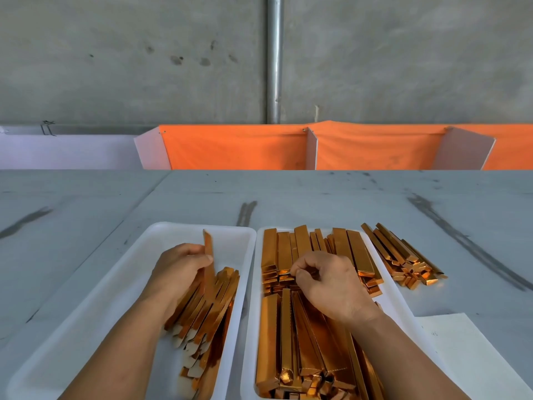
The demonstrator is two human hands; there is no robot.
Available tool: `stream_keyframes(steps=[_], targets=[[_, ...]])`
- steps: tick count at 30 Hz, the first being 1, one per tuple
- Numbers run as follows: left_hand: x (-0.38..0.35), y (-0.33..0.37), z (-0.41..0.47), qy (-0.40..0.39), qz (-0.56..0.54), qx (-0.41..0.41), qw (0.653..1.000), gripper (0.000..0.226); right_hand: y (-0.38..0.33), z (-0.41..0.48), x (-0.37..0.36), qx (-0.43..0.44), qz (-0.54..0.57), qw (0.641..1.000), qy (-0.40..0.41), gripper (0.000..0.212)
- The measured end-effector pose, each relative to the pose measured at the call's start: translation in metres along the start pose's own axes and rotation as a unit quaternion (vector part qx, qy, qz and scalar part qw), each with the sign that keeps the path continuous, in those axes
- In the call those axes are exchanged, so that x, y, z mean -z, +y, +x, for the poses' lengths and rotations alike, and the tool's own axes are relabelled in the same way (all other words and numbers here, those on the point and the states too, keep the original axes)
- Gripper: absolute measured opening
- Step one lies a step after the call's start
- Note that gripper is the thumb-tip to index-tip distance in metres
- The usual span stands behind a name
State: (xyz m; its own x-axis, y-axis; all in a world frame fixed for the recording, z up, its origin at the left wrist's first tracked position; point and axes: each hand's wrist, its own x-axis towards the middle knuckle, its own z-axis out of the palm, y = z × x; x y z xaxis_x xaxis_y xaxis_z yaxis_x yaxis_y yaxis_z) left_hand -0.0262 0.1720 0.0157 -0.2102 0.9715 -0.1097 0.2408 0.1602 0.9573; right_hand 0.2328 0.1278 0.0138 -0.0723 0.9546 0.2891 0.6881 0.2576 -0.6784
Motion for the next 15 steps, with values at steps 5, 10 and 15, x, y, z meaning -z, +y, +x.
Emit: stream_keyframes(steps=[5,10,15], targets=[[-0.003,0.015,-0.012,-0.102,-0.128,-0.008,0.986,0.019,-0.004,-0.001,0.002,0.010,0.033,0.999,0.021,0.024],[-0.013,0.035,-0.029,-0.143,-0.010,-0.110,0.983,0.022,-0.008,-0.002,0.005,-0.003,0.113,0.993,0.035,0.018],[-0.038,0.053,-0.054,-0.117,0.190,-0.273,0.936,0.021,-0.016,-0.003,0.010,-0.030,0.239,0.970,0.029,0.026]])
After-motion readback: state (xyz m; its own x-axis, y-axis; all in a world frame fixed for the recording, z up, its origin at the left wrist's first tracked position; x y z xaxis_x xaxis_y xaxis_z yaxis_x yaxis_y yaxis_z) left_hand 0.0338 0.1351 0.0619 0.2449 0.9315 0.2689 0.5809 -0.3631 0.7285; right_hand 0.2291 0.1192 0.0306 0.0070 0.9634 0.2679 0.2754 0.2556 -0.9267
